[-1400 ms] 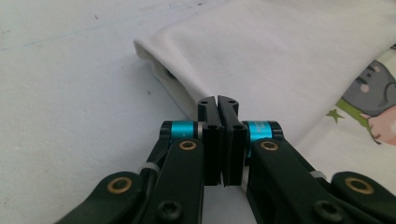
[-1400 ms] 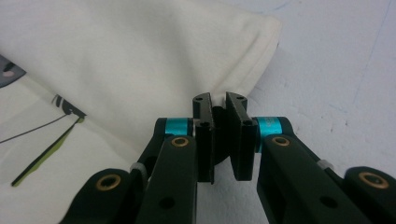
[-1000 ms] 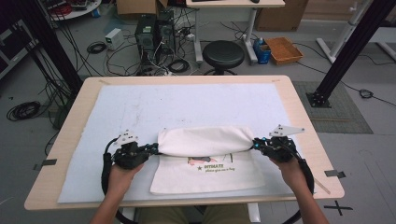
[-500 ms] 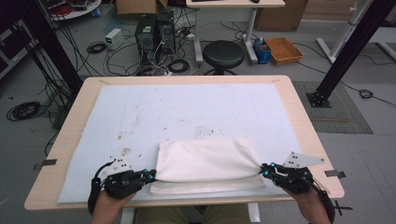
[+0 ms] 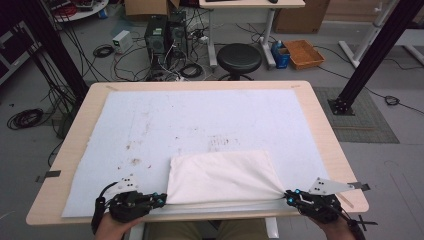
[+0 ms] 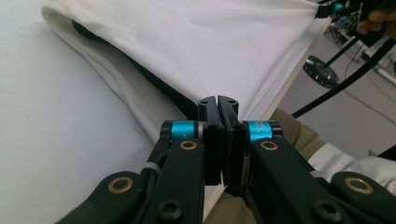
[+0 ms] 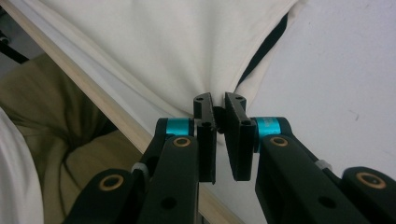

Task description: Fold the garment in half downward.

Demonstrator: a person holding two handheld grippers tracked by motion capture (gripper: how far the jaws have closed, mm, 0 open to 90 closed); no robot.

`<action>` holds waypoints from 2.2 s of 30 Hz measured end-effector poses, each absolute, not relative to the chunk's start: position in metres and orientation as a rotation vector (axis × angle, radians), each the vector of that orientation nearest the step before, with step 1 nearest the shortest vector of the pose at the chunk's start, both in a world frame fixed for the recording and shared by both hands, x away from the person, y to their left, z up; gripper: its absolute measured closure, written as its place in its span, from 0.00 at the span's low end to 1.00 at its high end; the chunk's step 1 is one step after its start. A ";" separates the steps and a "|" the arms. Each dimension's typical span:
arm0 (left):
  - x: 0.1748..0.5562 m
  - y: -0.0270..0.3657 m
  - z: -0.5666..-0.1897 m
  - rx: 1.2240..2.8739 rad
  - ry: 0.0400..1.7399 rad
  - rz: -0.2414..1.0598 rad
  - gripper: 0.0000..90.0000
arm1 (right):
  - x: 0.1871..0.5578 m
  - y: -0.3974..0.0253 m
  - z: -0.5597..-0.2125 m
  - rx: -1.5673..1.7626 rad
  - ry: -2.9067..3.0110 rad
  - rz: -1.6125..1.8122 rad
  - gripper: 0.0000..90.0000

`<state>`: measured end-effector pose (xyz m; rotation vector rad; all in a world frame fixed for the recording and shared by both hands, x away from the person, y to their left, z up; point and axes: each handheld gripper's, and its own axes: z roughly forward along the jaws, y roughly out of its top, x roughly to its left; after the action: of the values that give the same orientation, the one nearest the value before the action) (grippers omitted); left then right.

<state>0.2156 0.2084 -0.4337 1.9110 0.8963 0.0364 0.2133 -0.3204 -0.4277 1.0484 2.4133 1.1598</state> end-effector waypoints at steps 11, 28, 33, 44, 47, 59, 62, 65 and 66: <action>0.232 0.204 -0.422 1.895 1.035 0.282 0.48 | 0.224 -0.319 -0.424 1.092 2.321 1.147 0.30; 0.347 0.168 -0.444 1.934 1.238 0.299 0.43 | 0.365 -0.271 -0.439 1.249 2.358 1.108 0.48; 0.341 0.165 -0.447 1.972 1.153 0.345 0.86 | 0.365 -0.269 -0.444 1.149 2.462 1.097 0.87; 0.357 0.153 -0.434 1.839 1.162 0.384 0.96 | 0.363 -0.285 -0.432 1.128 2.332 1.075 0.94; 0.365 0.146 -0.431 1.809 1.173 0.381 0.96 | 0.370 -0.291 -0.429 1.151 2.275 1.065 0.94; 0.393 0.130 -0.436 1.764 1.195 0.398 0.96 | 0.391 -0.299 -0.428 1.213 2.166 1.004 0.94; 0.393 0.129 -0.438 1.773 1.183 0.398 0.92 | 0.393 -0.299 -0.433 1.226 2.179 0.995 0.91; 0.389 0.135 -0.433 1.733 1.217 0.373 0.65 | 0.392 -0.302 -0.435 1.273 2.157 0.998 0.60; 0.386 0.137 -0.430 1.732 1.211 0.392 0.63 | 0.391 -0.305 -0.434 1.291 2.137 1.006 0.55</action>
<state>0.3857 0.1373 -0.4303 1.7322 1.2114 0.3923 0.3905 -0.3051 -0.4340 1.2911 2.1367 1.0057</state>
